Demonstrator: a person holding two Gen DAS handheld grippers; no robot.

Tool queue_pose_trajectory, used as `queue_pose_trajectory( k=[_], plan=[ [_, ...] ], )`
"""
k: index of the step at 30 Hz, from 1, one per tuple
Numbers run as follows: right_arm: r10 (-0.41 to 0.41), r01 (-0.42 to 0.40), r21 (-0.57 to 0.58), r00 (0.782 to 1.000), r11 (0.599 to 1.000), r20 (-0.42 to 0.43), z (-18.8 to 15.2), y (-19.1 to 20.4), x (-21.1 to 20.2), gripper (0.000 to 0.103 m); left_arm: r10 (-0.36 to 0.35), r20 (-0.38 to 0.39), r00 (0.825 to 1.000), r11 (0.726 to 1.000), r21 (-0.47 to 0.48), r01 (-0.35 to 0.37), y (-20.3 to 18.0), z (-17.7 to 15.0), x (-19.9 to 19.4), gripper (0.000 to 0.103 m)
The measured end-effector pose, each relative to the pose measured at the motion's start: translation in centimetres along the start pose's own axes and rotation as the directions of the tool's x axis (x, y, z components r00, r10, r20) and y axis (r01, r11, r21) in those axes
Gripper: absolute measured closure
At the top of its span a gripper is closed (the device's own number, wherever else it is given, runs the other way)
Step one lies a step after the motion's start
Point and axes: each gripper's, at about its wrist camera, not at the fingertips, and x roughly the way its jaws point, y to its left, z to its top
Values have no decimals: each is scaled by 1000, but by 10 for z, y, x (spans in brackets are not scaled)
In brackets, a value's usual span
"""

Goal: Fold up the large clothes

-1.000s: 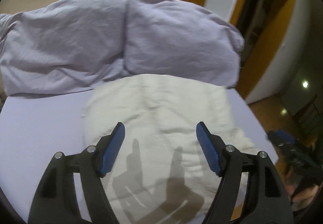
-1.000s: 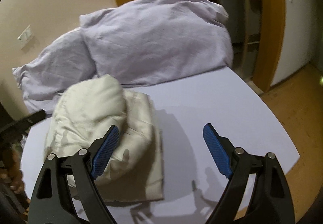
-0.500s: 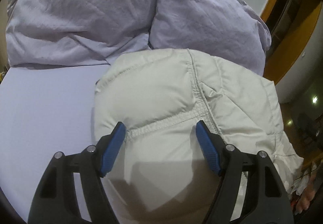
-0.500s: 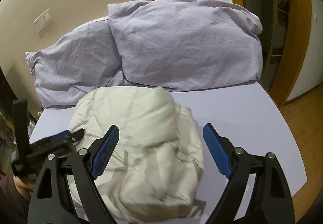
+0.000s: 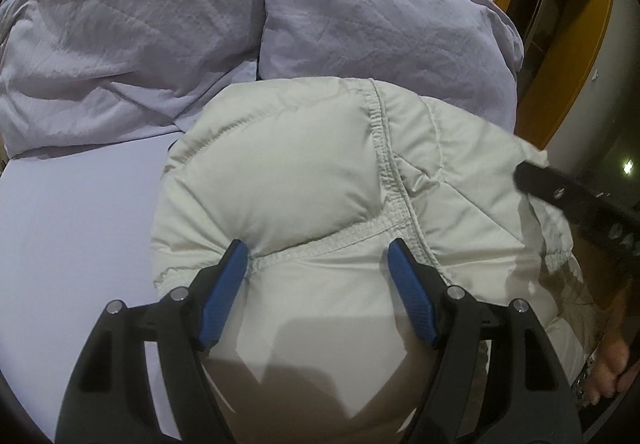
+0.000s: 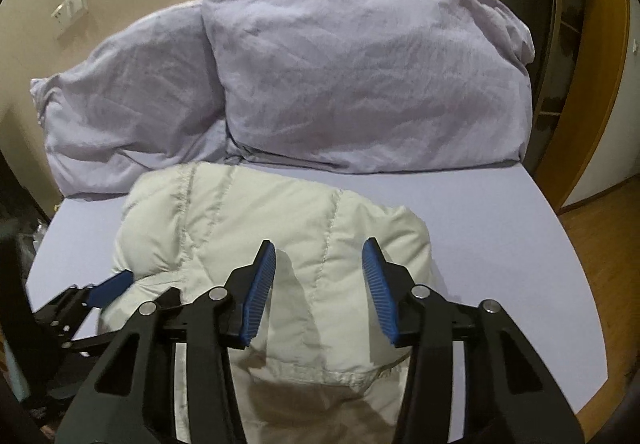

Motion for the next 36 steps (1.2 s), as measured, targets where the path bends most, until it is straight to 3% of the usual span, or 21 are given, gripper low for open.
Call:
queue_pose_trajectory(
  k=[22, 31, 36],
  plan=[
    [-27, 27, -2, 1000, 1000, -7, -9, -3, 33, 55, 3, 11, 1000, 1000, 22, -4, -2, 5, 6, 28],
    [-46, 45, -12, 999, 999, -10, -17, -2, 59, 54, -25, 61, 998, 1000, -12, 26, 7, 36, -6, 26],
    [-51, 51, 2, 999, 999, 0, -20, -4, 70, 54, 10, 84, 996, 1000, -17, -8, 10, 50, -1, 26]
  ],
)
